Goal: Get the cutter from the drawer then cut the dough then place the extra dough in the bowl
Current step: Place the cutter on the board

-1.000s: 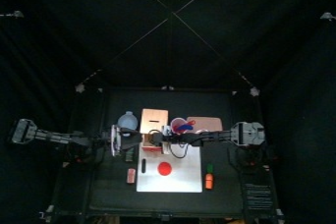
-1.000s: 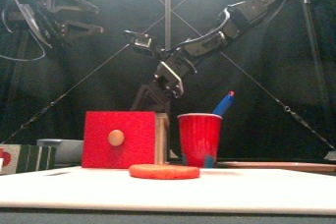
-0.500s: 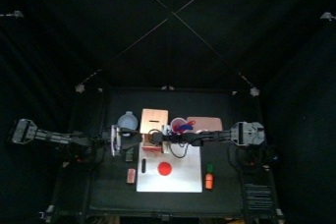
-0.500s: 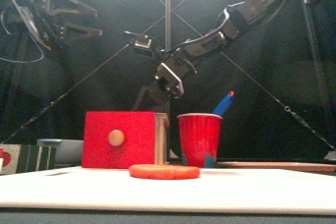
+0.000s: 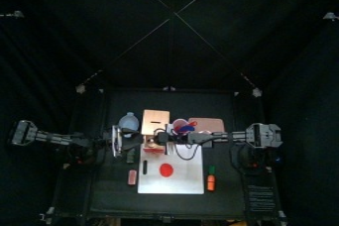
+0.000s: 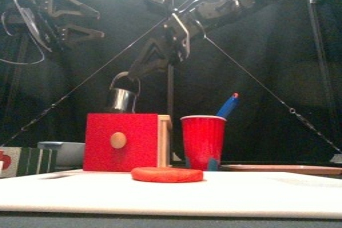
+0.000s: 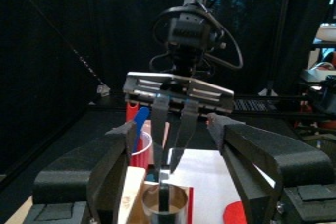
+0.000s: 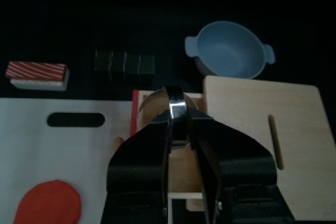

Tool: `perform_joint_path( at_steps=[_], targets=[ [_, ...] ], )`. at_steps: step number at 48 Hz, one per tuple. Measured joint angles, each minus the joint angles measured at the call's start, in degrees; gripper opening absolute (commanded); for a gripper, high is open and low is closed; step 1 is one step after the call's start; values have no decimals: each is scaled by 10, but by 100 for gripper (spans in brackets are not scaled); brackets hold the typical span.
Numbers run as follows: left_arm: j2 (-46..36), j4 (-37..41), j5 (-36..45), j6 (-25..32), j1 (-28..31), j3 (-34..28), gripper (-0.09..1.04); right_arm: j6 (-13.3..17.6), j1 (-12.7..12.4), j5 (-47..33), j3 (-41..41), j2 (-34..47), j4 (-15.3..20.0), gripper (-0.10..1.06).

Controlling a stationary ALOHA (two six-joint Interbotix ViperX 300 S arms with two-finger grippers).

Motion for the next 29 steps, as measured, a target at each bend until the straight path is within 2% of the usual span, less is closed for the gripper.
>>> perform_joint_path(
  at_steps=[12,22,29],
  targets=[
    [0,-1,0,0,14,1,94,3,6,17,91,-97,-48,51],
    [0,-9,0,0,25,-3,94,4,27,22,195,-189,-52,51],
    [3,-11,0,0,25,-17,94,11,41,21,257,-220,-38,51]
  ],
)
